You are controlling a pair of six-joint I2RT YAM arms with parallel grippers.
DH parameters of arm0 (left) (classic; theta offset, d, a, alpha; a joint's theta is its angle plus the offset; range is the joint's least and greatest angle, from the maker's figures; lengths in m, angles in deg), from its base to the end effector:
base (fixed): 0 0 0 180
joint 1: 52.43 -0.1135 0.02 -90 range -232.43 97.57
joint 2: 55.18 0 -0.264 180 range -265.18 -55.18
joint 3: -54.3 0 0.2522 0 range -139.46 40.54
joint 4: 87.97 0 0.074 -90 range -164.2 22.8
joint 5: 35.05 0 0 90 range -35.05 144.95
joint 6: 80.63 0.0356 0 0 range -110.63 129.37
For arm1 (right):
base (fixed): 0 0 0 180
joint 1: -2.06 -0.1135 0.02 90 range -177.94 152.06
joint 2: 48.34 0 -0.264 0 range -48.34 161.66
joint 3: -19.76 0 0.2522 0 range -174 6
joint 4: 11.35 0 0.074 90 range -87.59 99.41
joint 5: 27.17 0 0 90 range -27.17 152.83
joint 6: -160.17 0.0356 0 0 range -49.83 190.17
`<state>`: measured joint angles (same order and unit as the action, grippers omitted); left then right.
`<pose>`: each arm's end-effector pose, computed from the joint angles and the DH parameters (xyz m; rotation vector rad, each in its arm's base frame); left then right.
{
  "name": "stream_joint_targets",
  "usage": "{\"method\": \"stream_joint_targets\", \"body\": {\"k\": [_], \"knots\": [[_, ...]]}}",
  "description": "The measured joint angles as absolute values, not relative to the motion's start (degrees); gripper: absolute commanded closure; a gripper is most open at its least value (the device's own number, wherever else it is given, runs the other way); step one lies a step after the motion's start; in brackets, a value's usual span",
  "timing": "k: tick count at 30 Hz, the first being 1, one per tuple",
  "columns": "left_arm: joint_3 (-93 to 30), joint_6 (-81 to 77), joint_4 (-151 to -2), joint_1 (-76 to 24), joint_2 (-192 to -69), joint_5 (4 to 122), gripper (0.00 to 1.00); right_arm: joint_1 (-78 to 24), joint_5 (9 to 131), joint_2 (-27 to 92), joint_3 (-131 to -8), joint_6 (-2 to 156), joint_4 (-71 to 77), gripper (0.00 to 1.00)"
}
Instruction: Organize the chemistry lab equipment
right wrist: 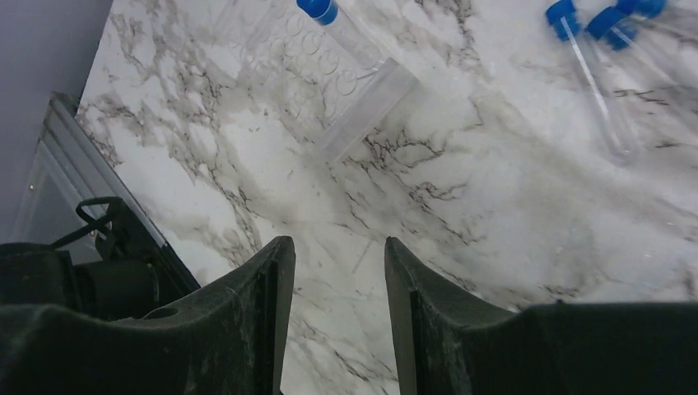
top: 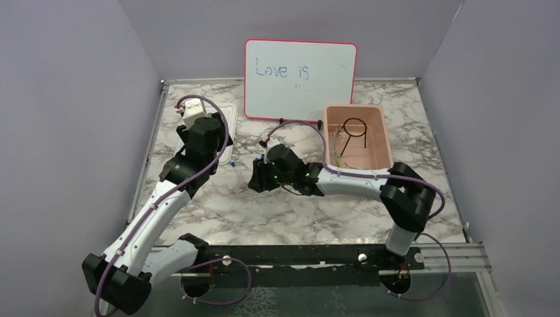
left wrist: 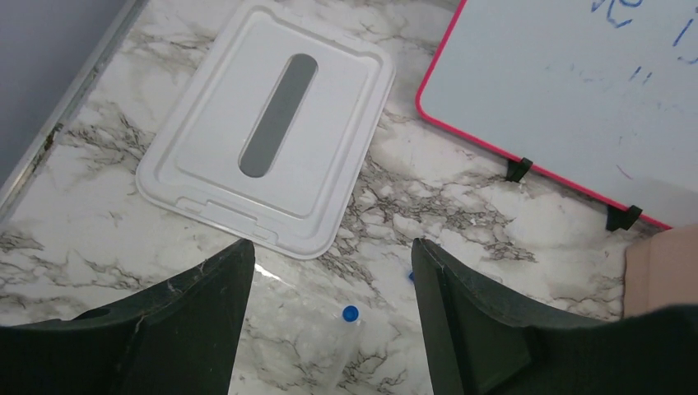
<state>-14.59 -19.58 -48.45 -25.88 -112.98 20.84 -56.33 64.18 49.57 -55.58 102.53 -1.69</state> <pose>0.2038 -0.0795 0.3361 -0.3959 1.9359 -0.0115 0.1995 0.3257 0.2197 -0.5297 2.2256 0.9172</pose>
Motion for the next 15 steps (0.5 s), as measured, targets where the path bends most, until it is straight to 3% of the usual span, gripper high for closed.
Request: {"method": "stream_joint_targets", "body": {"k": [15], "knots": [[-18.04, -12.19, -44.84, -26.93, -106.42, 22.11, 0.26, -59.00, 62.08, 71.12, -76.24, 117.72, 7.12, 0.53]]}}
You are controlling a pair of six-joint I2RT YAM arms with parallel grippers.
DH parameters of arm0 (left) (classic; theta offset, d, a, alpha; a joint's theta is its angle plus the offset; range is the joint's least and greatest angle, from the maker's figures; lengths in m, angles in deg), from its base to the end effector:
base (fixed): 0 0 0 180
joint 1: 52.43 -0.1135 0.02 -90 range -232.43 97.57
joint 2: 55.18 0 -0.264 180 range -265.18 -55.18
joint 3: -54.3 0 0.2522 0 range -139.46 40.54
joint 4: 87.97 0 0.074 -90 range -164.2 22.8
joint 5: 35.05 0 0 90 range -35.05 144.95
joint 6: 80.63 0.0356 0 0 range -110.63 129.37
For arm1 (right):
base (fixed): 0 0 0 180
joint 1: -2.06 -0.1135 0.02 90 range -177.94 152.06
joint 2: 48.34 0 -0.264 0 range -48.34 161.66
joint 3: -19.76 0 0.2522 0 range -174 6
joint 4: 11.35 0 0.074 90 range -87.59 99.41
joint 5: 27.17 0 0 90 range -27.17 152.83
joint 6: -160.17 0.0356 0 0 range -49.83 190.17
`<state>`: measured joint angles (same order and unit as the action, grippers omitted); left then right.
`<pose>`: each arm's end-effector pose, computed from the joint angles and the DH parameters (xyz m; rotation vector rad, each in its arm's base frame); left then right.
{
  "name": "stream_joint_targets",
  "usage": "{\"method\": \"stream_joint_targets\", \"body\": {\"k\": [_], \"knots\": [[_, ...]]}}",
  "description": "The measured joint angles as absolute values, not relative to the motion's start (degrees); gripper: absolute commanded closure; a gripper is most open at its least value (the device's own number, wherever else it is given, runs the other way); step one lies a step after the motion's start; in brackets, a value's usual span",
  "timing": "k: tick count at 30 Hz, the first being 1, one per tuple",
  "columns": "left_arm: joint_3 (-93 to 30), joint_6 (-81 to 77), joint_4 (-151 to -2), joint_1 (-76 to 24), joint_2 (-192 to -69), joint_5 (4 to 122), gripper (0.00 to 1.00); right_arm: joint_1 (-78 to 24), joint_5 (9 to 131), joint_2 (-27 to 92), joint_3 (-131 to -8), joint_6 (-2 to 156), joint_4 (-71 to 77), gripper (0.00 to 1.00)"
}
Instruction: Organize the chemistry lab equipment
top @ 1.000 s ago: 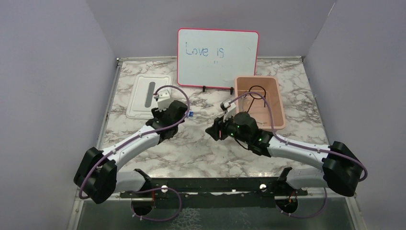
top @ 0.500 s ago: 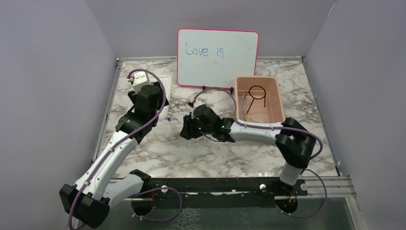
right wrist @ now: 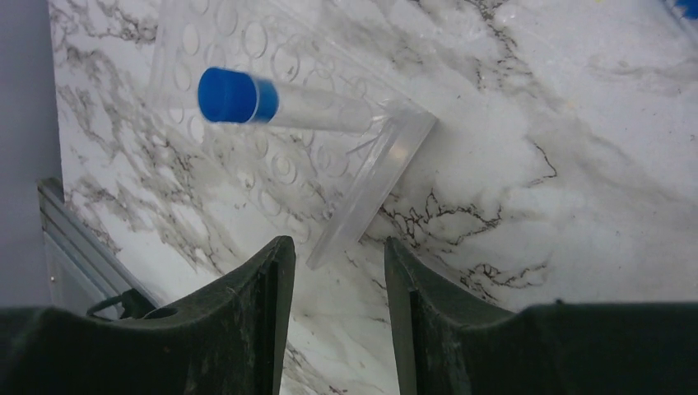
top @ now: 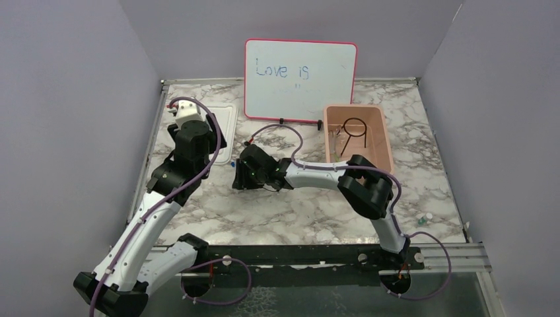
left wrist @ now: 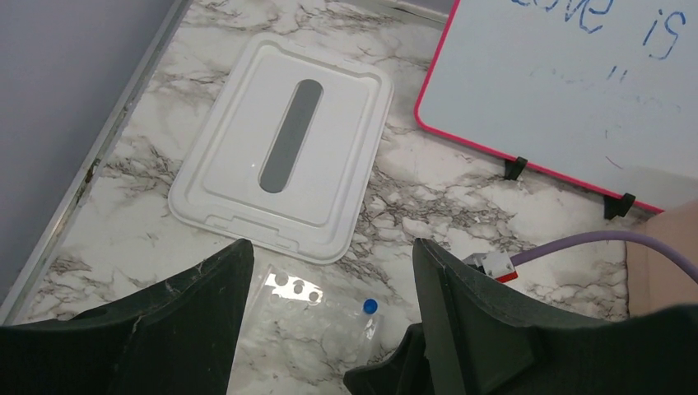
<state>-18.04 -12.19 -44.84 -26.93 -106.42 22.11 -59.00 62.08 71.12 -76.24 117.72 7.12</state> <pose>0.1765 -0.0628 0.3712 -0.3046 1.8667 0.0020 0.2243 0.4047 0.1697 -0.2864 2.4798 0.8946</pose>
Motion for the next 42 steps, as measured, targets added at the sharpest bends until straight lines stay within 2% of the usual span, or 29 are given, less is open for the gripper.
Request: {"method": "stream_joint_targets", "body": {"k": [9, 16, 26, 34, 42], "knots": [[-15.70, -11.71, -44.71, -26.97, -106.05, 22.66, 0.26, -59.00, 57.36, 73.94, -81.39, 120.41, 12.63, 0.68], [-14.87, -11.10, -44.80, -26.97, -105.70, 22.70, 0.26, -59.02, 52.42, 73.94, -83.73, 119.71, 17.57, 0.71], [-17.06, -8.82, -44.03, -26.97, -105.46, 21.72, 0.26, -59.09, 49.25, 73.18, -84.00, 112.89, 19.14, 0.43], [-28.40, -6.99, -42.79, -26.97, -101.33, 17.22, 0.26, -58.72, 45.51, 73.07, -90.73, 106.69, 19.67, 0.42], [-31.46, -6.48, -42.61, -27.02, -96.67, 14.37, 0.26, -58.67, 42.12, 78.95, -105.42, 101.68, 19.91, 0.42]]}}
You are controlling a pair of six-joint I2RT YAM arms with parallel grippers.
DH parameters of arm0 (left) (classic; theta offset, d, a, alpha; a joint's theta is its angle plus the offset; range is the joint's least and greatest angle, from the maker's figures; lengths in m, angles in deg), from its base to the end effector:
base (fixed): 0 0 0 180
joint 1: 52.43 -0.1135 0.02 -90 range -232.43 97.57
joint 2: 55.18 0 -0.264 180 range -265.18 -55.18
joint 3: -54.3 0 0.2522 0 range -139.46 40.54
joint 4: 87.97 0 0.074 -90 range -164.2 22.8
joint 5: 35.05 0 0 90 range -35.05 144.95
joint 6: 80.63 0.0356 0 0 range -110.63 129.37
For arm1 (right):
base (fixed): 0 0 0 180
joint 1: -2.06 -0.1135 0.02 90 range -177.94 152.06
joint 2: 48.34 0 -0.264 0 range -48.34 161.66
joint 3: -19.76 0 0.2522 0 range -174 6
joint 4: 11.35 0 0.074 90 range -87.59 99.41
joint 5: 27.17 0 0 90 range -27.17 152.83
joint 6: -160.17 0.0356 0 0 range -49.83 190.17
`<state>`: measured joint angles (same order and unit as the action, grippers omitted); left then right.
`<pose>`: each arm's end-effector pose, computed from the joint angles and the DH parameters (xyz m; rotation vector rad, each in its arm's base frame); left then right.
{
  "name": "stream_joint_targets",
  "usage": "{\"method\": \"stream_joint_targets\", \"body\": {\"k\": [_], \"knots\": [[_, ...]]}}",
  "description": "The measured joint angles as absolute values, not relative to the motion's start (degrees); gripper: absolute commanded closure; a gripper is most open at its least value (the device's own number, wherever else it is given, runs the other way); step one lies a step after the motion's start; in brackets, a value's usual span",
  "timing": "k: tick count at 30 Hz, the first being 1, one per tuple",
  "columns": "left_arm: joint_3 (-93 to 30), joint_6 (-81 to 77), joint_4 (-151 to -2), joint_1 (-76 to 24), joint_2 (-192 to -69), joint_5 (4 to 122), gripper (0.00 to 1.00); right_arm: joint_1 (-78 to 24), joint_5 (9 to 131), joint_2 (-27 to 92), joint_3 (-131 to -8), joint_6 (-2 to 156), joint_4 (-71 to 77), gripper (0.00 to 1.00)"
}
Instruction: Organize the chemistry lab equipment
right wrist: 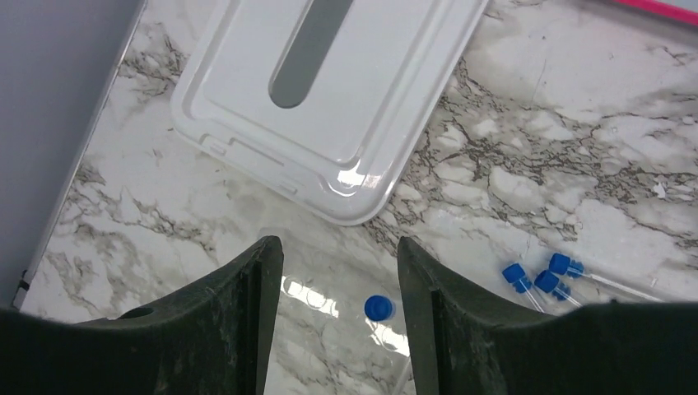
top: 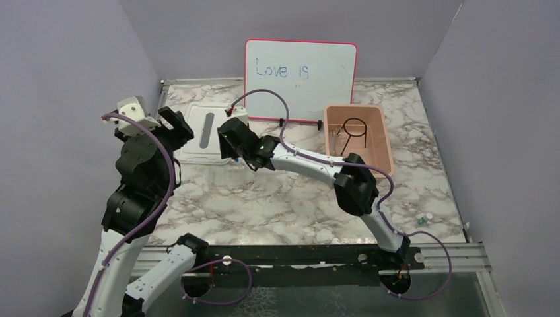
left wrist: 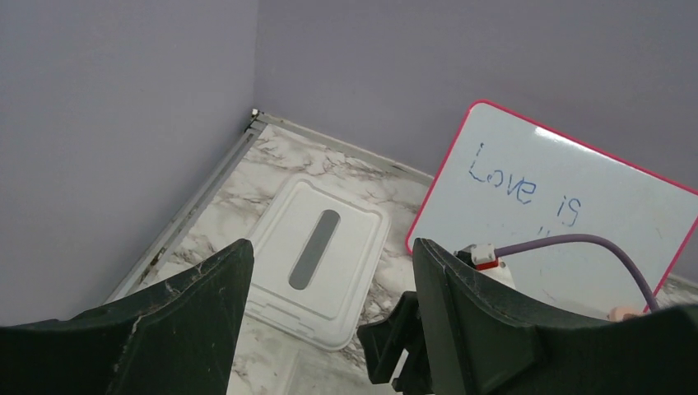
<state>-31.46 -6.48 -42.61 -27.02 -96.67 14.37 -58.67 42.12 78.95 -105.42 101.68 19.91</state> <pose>0.1037 -0.0236 0.4625 -0.4145 1.5301 0.0005 0.2660 0.4488 0.2552 -0.3380 2.1373 0.5635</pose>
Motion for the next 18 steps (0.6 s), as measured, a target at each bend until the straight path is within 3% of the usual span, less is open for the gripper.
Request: {"method": "stream_joint_targets", "body": {"k": [10, 18], "knots": [[-30.13, -5.74, -41.52, -27.19, -95.56, 13.13, 0.26, -58.70, 40.35, 83.45, -107.58, 97.92, 23.51, 0.46], [-28.51, -5.78, -41.36, -27.19, -95.45, 13.15, 0.26, -58.70, 40.35, 83.45, -105.57, 97.07, 25.72, 0.56]]}}
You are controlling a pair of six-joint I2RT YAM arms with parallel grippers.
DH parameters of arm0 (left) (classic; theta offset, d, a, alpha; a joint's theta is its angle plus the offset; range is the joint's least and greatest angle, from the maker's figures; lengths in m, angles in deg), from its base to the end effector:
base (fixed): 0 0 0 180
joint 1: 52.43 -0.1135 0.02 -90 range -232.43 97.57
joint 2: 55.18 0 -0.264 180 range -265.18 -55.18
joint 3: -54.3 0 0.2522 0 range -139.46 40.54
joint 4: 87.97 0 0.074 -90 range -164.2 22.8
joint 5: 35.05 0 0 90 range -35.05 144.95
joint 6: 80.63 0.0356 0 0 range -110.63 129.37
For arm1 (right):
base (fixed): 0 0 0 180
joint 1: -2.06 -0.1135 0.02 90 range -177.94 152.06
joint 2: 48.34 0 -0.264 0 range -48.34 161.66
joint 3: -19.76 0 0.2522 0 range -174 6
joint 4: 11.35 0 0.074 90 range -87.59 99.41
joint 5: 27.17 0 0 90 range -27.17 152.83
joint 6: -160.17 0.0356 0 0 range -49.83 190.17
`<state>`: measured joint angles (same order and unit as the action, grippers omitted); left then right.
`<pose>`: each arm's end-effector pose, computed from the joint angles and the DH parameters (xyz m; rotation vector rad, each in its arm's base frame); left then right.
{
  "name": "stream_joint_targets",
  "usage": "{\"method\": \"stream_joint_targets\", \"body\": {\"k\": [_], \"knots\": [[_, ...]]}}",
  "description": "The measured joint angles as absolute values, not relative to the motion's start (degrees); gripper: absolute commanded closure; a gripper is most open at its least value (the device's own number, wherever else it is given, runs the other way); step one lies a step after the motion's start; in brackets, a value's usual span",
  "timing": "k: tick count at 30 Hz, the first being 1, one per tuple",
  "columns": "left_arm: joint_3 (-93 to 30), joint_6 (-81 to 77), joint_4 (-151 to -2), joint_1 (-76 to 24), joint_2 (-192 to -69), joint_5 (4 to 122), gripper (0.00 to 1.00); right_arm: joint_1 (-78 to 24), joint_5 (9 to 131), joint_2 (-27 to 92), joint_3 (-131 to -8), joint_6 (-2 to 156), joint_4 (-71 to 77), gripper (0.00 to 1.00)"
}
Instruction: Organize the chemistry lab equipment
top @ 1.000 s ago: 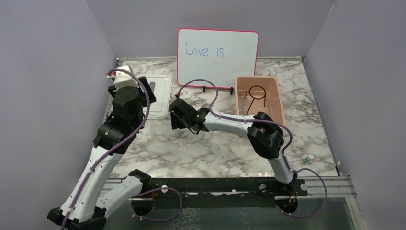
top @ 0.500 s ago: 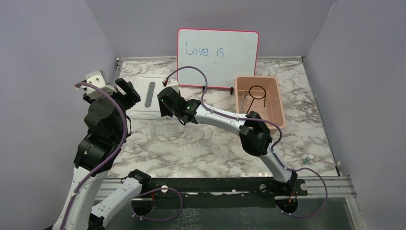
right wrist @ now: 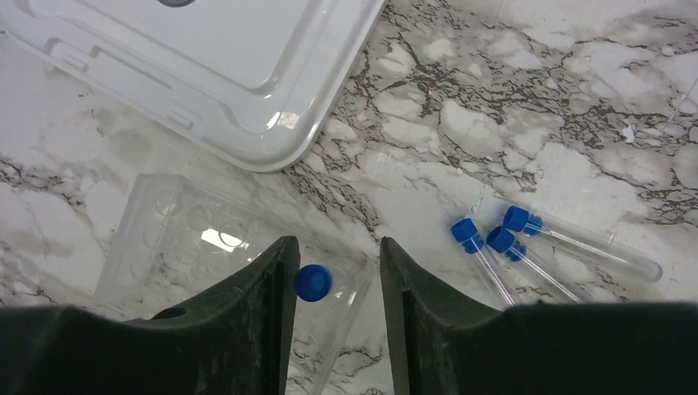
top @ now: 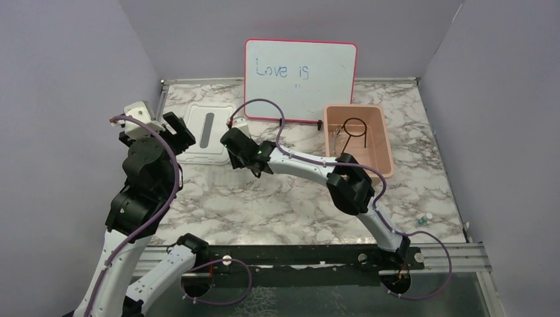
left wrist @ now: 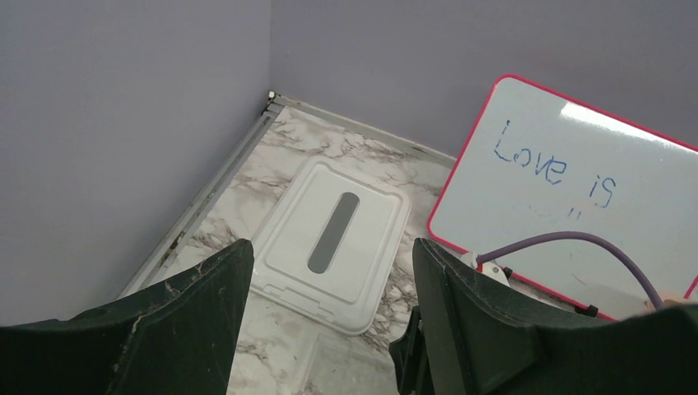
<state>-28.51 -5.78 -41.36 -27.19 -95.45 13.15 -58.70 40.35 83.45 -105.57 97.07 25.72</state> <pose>0.1048 -0.0232 0.4475 -0.4075 1.5721 0.0564 0.2678 0.4506 0.2083 -0.4771 2.2345 0.3505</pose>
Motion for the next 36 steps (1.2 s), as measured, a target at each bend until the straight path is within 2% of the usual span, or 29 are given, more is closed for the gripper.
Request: {"method": "stream_joint_targets", "body": {"k": [13, 23, 27, 32, 36], "knots": [[-27.88, -5.81, -41.01, -27.19, -94.55, 13.15, 0.26, -58.70, 40.85, 82.36, -102.25, 97.07, 25.85, 0.57], [-27.20, -5.81, -40.66, -27.19, -94.64, 13.15, 0.26, -58.70, 45.40, 79.45, -98.25, 92.09, 19.27, 0.57], [-26.68, -5.81, -40.62, -27.19, -94.64, 13.15, 0.26, -58.70, 46.41, 79.43, -98.25, 90.60, 17.46, 0.64], [-26.37, -5.78, -40.60, -27.19, -94.86, 13.15, 0.26, -58.70, 46.25, 79.43, -98.25, 89.83, 17.41, 0.78], [-26.17, -5.78, -40.60, -27.19, -94.88, 13.13, 0.26, -58.65, 46.12, 79.27, -97.44, 89.42, 15.88, 0.81]]}}
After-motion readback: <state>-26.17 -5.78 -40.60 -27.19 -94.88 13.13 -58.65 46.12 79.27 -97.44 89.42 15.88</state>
